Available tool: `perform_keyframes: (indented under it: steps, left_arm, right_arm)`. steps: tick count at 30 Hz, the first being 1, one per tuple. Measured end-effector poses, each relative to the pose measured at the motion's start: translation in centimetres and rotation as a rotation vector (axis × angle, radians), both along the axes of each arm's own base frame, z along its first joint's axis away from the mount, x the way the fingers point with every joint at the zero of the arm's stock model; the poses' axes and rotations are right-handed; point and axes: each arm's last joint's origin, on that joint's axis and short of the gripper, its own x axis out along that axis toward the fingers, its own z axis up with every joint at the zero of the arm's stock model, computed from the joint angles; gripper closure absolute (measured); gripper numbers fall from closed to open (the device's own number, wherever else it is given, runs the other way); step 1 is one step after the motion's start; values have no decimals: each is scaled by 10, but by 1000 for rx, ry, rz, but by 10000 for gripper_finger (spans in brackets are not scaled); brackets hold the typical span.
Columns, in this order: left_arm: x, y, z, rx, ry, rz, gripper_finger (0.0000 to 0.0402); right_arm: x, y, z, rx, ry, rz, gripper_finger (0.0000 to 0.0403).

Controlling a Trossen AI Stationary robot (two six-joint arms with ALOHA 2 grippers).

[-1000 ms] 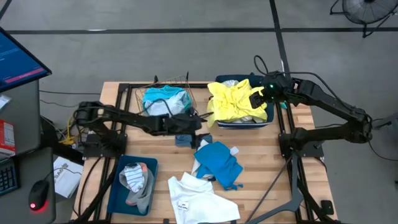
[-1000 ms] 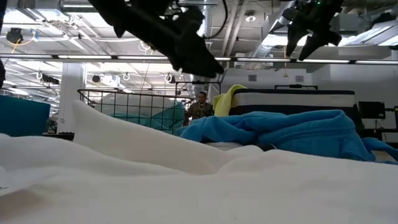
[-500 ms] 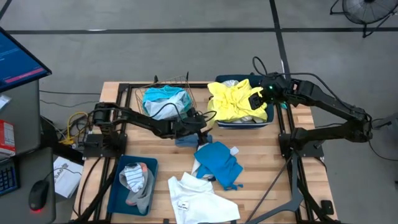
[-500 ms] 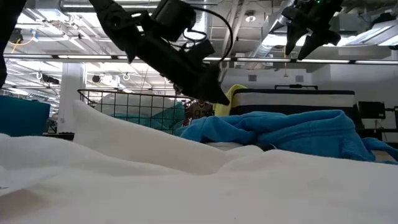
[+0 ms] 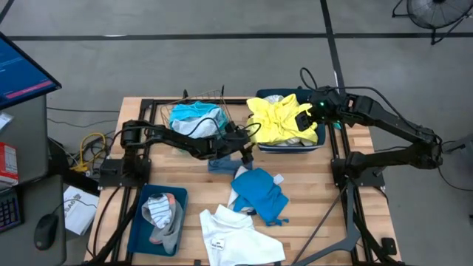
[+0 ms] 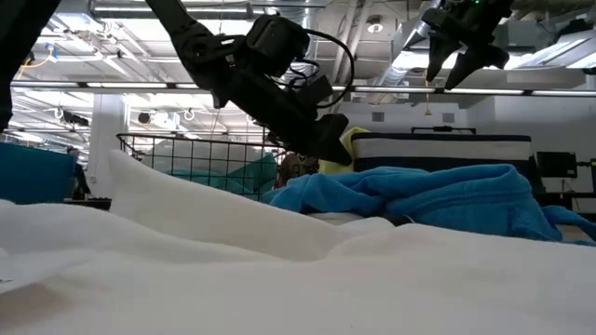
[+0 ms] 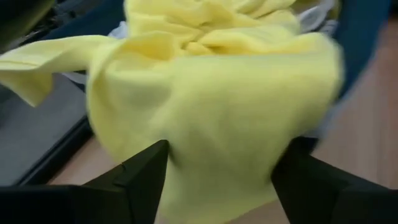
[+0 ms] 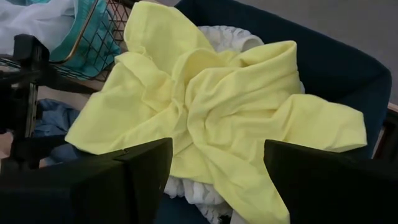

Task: Pick & Place Cloths
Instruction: Put the yellow shirt into the dark blue bin

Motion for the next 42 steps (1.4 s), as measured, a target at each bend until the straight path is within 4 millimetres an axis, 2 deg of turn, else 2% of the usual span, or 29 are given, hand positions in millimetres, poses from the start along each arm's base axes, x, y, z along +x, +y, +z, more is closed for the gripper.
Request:
perform_keyframes:
  steps: [4, 10, 11, 17, 21, 25, 29, 34, 38, 42]
  left_arm:
    - [-1, 8, 0, 2, 5, 23, 211]
    - [-4, 10, 10, -11, -15, 33, 373]
    - [-6, 10, 15, -9, -30, 36, 386]
    - [-19, 13, 68, 47, -172, 104, 399]
    - [-20, 25, 93, 34, -261, 72, 400]
    - [-6, 37, 109, 13, -324, 15, 400]
    - [18, 43, 118, 10, -364, -39, 400]
    - [46, 47, 120, 13, -392, -83, 401]
    - [60, 50, 103, 2, -353, -85, 401]
    - [71, 51, 75, -34, -291, -139, 400]
  right_arm:
    - [1, 2, 0, 5, -3, 19, 155]
    - [5, 9, 0, 7, -6, 60, 155]
    - [5, 10, 0, 6, -6, 65, 155]
    - [7, 14, 0, 6, -7, 92, 155]
    - [8, 16, 0, 5, -7, 101, 155]
    - [8, 16, 0, 4, -11, 91, 155]
    - [8, 16, 0, 5, -13, 85, 155]
    - [8, 16, 0, 8, -13, 81, 155]
    - [6, 17, 1, 14, -22, 69, 155]
    - [5, 17, 2, 13, -24, 69, 155]
